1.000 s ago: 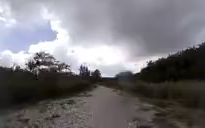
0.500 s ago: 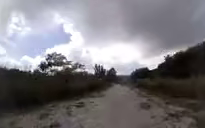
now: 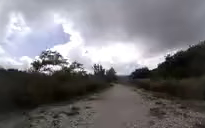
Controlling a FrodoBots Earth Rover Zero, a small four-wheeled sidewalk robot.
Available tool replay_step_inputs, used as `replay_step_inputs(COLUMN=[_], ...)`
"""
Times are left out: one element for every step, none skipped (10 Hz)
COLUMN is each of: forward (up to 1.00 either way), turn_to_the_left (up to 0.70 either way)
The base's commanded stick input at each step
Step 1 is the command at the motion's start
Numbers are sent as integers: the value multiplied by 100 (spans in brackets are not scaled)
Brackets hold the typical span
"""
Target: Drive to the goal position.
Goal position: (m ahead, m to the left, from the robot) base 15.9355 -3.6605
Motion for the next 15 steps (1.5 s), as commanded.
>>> replay_step_inputs(forward=[85, 85, 85, 85, 85, 85, 85, 85, 85, 85, 85, 85, 85, 85, 85], turn_to_the_left=[0, 0, 0, 0, 0, 0, 0, 0, 0, 0, 0, 0, 0, 0, 0])
